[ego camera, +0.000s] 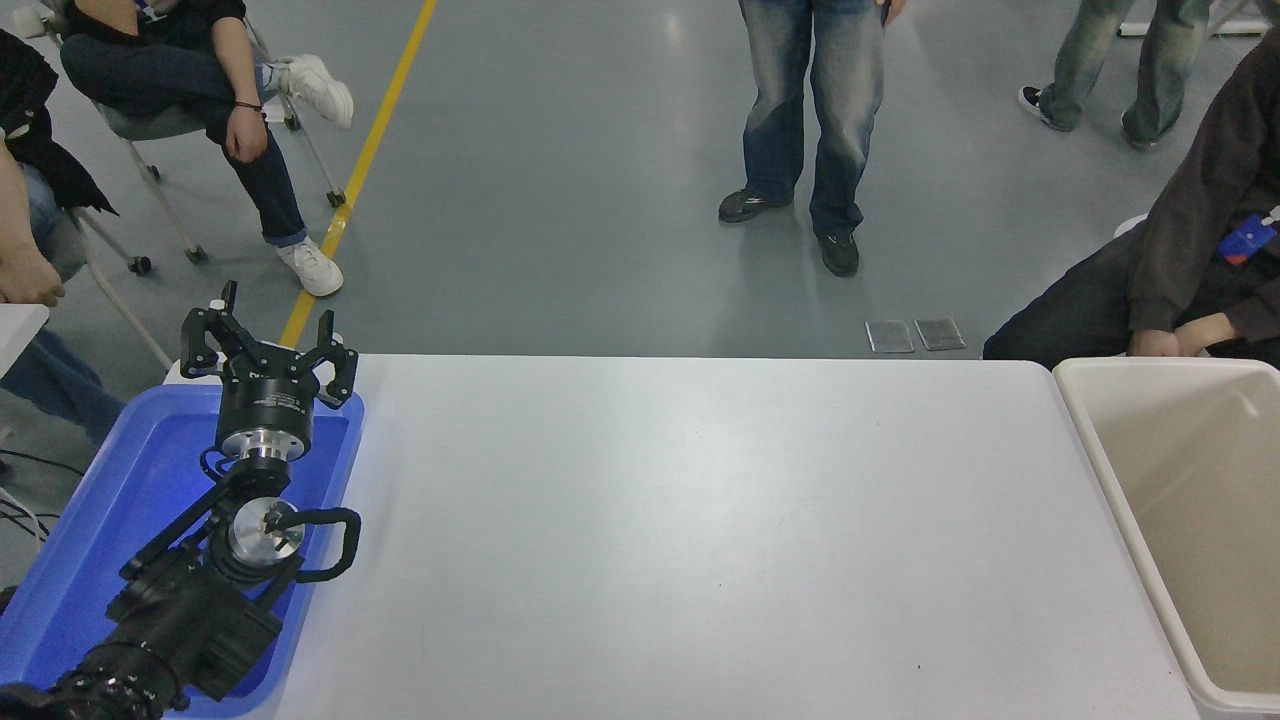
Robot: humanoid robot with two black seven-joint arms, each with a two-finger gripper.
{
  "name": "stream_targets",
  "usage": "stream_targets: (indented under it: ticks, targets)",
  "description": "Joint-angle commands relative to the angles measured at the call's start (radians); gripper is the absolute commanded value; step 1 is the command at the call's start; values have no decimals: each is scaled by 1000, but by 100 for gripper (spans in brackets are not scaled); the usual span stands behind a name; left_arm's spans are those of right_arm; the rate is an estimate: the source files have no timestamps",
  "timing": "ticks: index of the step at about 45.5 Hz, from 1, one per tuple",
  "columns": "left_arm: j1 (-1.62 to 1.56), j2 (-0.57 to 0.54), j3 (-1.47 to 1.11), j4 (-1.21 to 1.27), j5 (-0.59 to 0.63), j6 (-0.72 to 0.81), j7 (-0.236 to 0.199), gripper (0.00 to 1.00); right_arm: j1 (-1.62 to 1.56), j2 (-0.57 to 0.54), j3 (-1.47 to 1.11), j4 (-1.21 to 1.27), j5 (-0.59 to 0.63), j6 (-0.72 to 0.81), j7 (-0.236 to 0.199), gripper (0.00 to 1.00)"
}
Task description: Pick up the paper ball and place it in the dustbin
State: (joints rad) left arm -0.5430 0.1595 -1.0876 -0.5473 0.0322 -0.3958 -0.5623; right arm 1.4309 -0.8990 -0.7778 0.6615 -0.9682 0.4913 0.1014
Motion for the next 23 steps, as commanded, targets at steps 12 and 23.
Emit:
stream_targets:
  ticks: [12, 23]
  targets:
    - [0, 0, 0, 0, 0, 0, -1, 99, -688, 354, 374, -434, 123, -306, 1, 0]
    - [-2, 0, 0, 0, 0, 0, -1, 99, -724, 420, 371, -448, 163, -347, -9, 0]
